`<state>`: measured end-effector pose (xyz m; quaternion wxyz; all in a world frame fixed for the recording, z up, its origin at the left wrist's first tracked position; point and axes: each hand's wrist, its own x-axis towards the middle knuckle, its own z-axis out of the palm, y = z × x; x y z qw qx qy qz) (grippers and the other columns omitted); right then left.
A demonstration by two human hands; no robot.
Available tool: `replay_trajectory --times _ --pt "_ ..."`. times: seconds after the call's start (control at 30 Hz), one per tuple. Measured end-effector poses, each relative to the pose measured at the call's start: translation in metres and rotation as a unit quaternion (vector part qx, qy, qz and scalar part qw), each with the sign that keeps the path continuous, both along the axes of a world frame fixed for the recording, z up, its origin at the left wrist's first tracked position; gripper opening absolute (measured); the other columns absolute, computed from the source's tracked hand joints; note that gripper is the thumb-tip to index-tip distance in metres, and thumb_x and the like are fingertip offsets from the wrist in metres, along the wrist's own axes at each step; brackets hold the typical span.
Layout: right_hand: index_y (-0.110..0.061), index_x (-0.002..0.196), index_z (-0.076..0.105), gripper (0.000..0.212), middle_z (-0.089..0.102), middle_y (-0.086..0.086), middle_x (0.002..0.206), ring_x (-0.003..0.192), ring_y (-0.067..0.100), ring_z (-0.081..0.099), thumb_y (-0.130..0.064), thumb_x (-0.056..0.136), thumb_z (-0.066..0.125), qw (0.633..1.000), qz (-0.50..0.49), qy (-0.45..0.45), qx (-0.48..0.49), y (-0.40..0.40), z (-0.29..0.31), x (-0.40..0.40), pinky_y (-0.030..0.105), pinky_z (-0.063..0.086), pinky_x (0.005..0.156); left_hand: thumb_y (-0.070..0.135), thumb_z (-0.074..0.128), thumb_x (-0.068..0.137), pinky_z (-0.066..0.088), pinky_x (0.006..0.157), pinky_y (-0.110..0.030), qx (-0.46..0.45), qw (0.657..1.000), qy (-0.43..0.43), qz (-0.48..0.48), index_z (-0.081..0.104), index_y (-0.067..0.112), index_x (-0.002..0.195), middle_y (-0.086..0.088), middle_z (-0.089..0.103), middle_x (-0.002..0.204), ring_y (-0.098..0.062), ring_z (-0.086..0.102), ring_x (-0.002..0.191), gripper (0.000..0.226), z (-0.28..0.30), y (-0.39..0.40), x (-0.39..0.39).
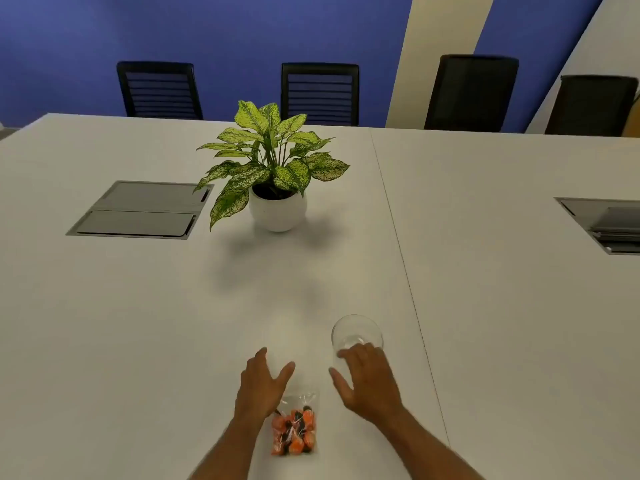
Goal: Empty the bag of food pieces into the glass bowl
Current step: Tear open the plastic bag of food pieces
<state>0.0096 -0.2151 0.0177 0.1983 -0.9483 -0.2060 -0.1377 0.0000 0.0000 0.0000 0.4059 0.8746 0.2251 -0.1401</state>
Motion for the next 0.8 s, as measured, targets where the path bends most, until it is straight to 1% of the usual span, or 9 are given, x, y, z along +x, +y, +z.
replay_trajectory --times 0.03,0.1,0.17,0.27,0.4,0.5,0.57,0.63,0.8 --pt "-0.019 0.097 0.066 0.029 0.067 -0.004 0.086 0.078 0.014 0.062 -0.044 0.082 0.062 1.0 0.005 0.01 0.009 0.006 -0.003 -0.003 0.025 0.05 0.066 0.053 0.065 0.087 0.044 0.111 -0.047 -0.021 0.999 -0.003 0.035 0.034 0.013 0.148 -0.015 0.046 0.149 -0.031 0.046 0.136 0.08 -0.005 0.002 -0.001" --pt "-0.021 0.1 0.063 0.031 0.065 -0.006 0.09 0.081 0.011 0.062 -0.047 0.085 0.057 0.992 -0.018 0.124 0.021 0.021 -0.005 -0.01 0.02 0.047 0.066 0.044 0.066 0.089 0.047 0.105 -0.043 -0.036 0.995 0.03 0.084 0.043 0.009 0.14 -0.017 0.056 0.14 -0.031 0.055 0.127 0.066 -0.007 0.004 -0.004" --pt "-0.022 0.113 0.057 0.037 0.061 -0.007 0.098 0.091 0.01 0.059 -0.048 0.087 0.054 0.951 -0.073 0.296 0.057 0.035 -0.012 -0.017 0.021 0.045 0.076 0.039 0.065 0.091 0.047 0.1 -0.04 -0.037 0.991 0.069 0.105 0.048 0.008 0.134 -0.015 0.059 0.136 -0.031 0.058 0.122 0.056 -0.011 0.007 -0.008" --pt "-0.018 0.123 0.052 0.048 0.064 -0.002 0.103 0.098 0.014 0.062 -0.042 0.083 0.064 0.874 -0.156 0.439 0.136 0.045 -0.018 -0.014 0.025 0.049 0.085 0.033 0.067 0.089 0.048 0.096 -0.038 -0.047 0.988 0.086 0.121 0.054 0.009 0.126 -0.011 0.062 0.129 -0.028 0.059 0.115 0.047 -0.014 0.009 -0.01" --pt "-0.013 0.129 0.047 0.056 0.061 -0.006 0.094 0.099 0.016 0.062 -0.027 0.08 0.07 0.788 -0.195 0.538 0.228 0.052 -0.024 -0.011 0.028 0.051 0.09 0.02 0.069 0.087 0.049 0.088 -0.032 -0.08 0.984 0.089 0.128 0.057 0.008 0.122 -0.01 0.063 0.121 -0.021 0.057 0.099 0.038 -0.018 0.006 -0.012" --pt "-0.017 0.125 0.05 0.062 0.062 0.0 0.106 0.1 0.018 0.064 -0.025 0.068 0.074 0.752 -0.22 0.56 0.27 0.051 -0.028 -0.012 0.036 0.055 0.092 0.01 0.065 0.086 0.053 0.083 -0.033 -0.106 0.981 0.08 0.143 0.059 0.01 0.12 -0.009 0.064 0.115 -0.022 0.061 0.096 0.034 -0.02 0.003 -0.012" --pt "-0.016 0.118 0.057 0.06 0.065 0.004 0.108 0.096 0.018 0.066 -0.026 0.062 0.075 0.743 -0.227 0.561 0.286 0.048 -0.035 -0.011 0.033 0.057 0.085 0.005 0.064 0.084 0.056 0.081 -0.034 -0.126 0.978 0.069 0.152 0.061 0.013 0.117 -0.009 0.066 0.111 -0.024 0.064 0.093 0.033 -0.019 0.001 -0.012" --pt "-0.015 0.107 0.065 0.046 0.069 0.005 0.102 0.092 0.019 0.068 -0.024 0.064 0.078 0.746 -0.223 0.549 0.305 0.046 -0.034 -0.012 0.028 0.057 0.076 0.003 0.064 0.084 0.059 0.078 -0.037 -0.149 0.977 0.046 0.147 0.062 0.016 0.113 -0.009 0.069 0.101 -0.025 0.068 0.087 0.032 -0.017 -0.001 -0.012" --pt "-0.023 0.075 0.076 0.001 0.076 -0.007 0.079 0.076 0.004 0.069 -0.023 0.074 0.076 0.808 -0.18 0.474 0.301 0.038 -0.016 -0.014 0.016 0.052 0.068 0.001 0.064 0.09 0.054 0.072 -0.024 -0.218 0.972 -0.013 0.083 0.061 0.02 0.115 -0.01 0.074 0.088 -0.021 0.071 0.086 0.031 -0.005 -0.006 -0.008"
